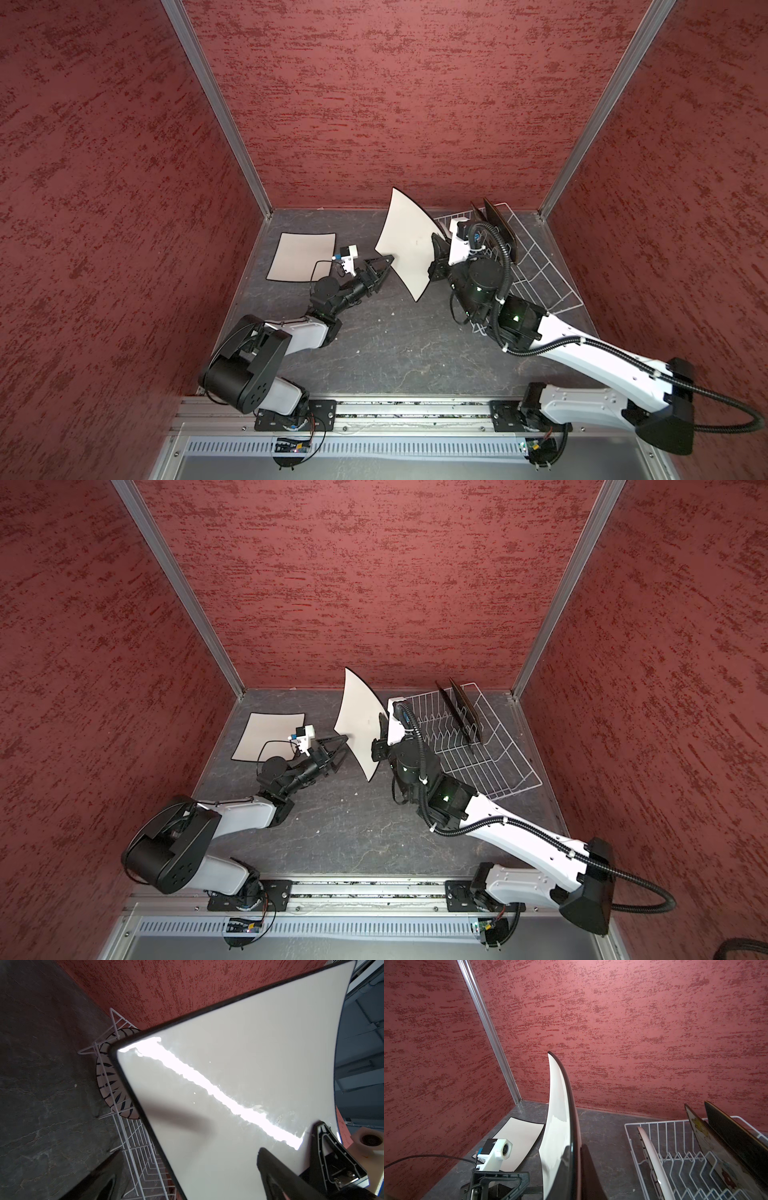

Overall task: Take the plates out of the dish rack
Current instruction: 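Swing the plate toward the left gripper while the left gripper reaches its edge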

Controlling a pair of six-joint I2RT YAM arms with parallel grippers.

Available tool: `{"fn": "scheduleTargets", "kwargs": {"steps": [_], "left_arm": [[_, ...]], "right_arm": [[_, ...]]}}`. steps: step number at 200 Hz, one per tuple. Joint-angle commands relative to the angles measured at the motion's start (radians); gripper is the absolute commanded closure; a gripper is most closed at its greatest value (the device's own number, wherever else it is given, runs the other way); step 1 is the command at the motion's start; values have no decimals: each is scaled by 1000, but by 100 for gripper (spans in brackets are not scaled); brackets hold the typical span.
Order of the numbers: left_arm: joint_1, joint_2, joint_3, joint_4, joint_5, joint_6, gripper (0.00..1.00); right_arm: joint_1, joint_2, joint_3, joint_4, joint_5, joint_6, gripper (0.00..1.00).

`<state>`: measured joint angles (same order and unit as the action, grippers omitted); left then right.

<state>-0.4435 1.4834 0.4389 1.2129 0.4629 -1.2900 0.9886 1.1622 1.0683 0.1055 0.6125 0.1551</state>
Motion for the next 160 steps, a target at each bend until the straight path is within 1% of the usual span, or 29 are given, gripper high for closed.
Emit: {"fn": "scheduleTargets", "kwargs": {"steps": [1, 17, 46, 69, 102, 128, 160], "left_arm": [[-6, 39, 15, 131, -10, -25, 0], [-6, 73, 23, 198, -6, -56, 1], [-20, 84, 55, 197, 5, -54, 2], [-26, 71, 61, 197, 3, -41, 2], [-30, 49, 68, 197, -10, -56, 2], [-35, 16, 79, 197, -22, -50, 2], [-37, -9, 70, 197, -50, -46, 3]], "right_arm": [[4, -39, 3, 228, -27, 67, 100], [4, -38, -1, 226, -18, 71, 100], [4, -43, -26, 247, -19, 92, 100], [2, -50, -47, 266, -14, 107, 100], [-11, -57, -78, 304, 6, 150, 100], [-38, -81, -161, 403, -11, 242, 100], [-47, -87, -262, 554, 31, 267, 100]]}}
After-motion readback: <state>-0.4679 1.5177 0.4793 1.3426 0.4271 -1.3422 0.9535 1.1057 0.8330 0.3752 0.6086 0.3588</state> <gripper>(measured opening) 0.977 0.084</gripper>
